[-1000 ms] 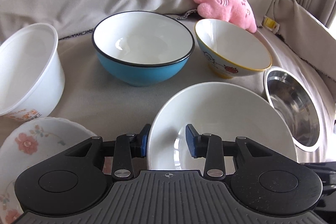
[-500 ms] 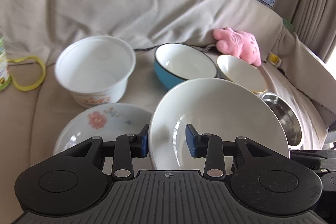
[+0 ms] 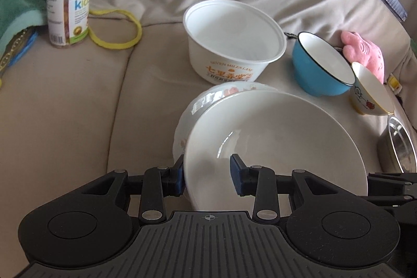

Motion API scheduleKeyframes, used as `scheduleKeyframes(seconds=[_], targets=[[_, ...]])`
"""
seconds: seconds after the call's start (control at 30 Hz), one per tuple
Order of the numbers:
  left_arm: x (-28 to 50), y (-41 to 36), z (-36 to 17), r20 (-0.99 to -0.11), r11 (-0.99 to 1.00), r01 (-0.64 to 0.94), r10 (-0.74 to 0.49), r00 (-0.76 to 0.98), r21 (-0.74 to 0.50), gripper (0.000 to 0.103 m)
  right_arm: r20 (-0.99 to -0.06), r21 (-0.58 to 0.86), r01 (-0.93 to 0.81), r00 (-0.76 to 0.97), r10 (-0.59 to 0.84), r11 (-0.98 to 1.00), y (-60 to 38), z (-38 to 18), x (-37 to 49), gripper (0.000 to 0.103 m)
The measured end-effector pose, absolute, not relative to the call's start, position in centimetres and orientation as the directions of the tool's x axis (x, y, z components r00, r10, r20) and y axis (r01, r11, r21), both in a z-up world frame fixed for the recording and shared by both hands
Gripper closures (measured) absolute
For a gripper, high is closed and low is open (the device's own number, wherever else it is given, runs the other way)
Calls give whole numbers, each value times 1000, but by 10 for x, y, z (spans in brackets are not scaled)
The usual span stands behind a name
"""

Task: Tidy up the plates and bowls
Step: 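Lower the white bowl into the floral plate and open the right tool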

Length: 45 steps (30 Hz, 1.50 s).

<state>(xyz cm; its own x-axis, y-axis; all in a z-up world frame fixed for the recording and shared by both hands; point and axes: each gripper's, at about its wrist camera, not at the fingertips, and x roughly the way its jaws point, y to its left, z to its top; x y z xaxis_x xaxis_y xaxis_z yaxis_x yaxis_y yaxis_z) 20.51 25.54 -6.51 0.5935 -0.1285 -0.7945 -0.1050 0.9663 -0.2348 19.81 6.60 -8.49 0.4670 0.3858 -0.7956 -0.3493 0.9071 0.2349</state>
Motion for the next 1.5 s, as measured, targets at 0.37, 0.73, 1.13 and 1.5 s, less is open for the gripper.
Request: scheduleKeyframes(seconds=[0.37, 0.73, 1.13, 1.5], targets=[[213, 261, -67, -769, 964, -137, -92, 632, -228, 82, -807, 237, -341, 452, 380, 910, 66, -95, 231, 71], [214, 281, -61, -786, 958, -187, -58, 616, -218, 67, -733, 261, -338, 540, 414, 904, 36, -71, 230, 37], [235, 272, -89, -835, 926, -212, -160, 526, -311, 61, -766, 466, -246, 369, 527, 850, 39, -115, 247, 46], [248, 232, -81, -864, 957, -181, -112, 492, -228, 60, -781, 428, -238, 388, 489, 872, 8, -104, 241, 61]])
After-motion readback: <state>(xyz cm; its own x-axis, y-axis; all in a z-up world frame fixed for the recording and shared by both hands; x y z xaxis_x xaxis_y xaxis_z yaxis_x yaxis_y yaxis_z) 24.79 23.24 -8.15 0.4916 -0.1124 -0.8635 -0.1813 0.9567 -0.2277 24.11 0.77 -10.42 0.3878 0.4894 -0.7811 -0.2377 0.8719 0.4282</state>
